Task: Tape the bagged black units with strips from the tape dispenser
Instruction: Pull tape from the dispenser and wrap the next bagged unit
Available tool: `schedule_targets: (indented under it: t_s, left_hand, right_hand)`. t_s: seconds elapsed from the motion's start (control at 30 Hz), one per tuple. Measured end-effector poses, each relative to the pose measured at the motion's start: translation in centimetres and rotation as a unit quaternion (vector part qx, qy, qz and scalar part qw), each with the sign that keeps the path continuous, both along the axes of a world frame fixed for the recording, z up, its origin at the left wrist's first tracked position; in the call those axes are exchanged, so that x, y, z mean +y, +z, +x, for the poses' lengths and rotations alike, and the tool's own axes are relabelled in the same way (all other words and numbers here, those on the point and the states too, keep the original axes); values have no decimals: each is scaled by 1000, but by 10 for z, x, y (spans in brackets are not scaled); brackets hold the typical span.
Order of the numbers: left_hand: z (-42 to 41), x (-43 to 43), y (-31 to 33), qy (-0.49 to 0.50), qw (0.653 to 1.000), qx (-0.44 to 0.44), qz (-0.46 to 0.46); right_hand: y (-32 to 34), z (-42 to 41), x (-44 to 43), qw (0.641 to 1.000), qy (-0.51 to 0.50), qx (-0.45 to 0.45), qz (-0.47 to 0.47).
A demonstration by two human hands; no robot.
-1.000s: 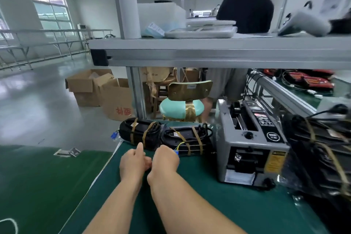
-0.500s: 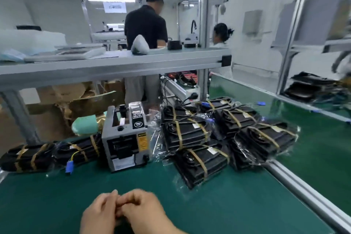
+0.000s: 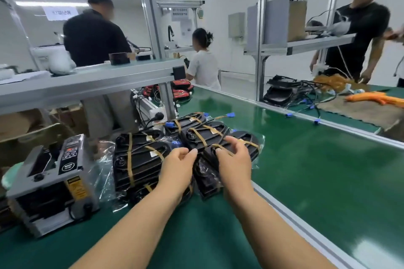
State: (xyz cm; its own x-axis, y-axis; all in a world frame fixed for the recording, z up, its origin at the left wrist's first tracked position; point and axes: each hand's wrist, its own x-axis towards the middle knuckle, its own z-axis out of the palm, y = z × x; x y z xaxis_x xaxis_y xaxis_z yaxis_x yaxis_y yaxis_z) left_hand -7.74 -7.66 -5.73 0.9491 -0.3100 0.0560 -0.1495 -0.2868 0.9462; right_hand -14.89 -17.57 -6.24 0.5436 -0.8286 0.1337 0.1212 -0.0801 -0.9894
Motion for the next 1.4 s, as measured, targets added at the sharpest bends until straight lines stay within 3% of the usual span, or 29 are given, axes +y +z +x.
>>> schedule_targets:
  t_s: [0.1, 0.27, 0.37, 0.47, 0.6, 0.73, 0.87, 1.03, 1.17, 1.23, 1.27, 1.4]
  left_hand:
    - [7, -44, 4, 5, 997, -1, 71]
    - [14, -74, -1, 32, 988, 57, 140]
    - [16, -77, -10, 20, 985, 52, 165]
    - [16, -76, -18, -2, 985, 34, 172]
    - [10, -72, -14, 0, 987, 57, 150]
    - [-1, -52, -13, -31, 993, 117, -1]
    - [-14, -16, -13, -48, 959, 202, -194]
    - [-38, 77, -27, 29, 926, 247, -284]
    - [-59, 169, -50, 127, 866, 324, -359]
    - [-68, 206, -63, 168, 863, 316, -356]
    - [-71, 220, -70, 184, 878, 299, -325]
    - [-72, 256, -65, 255, 938, 195, -132]
  right_hand:
    - [-8, 9, -50, 995, -96, 7, 29]
    - [-28, 34, -111, 976, -136, 64, 159]
    - [-38, 41, -132, 952, -80, 63, 289]
    - [-46, 42, -136, 944, 38, 46, 323]
    - [-41, 34, -134, 956, 74, 56, 278]
    - [-22, 11, -97, 990, 11, -41, 132]
    - [-9, -14, -38, 968, 74, -171, 167]
    - [-10, -32, 27, 964, 195, -131, 123]
    - [-16, -26, 93, 953, 294, -55, 46]
    - [-21, -20, 122, 938, 345, -37, 16]
    - [-20, -17, 135, 928, 372, -31, 5]
    - [-17, -5, 163, 898, 438, -9, -49]
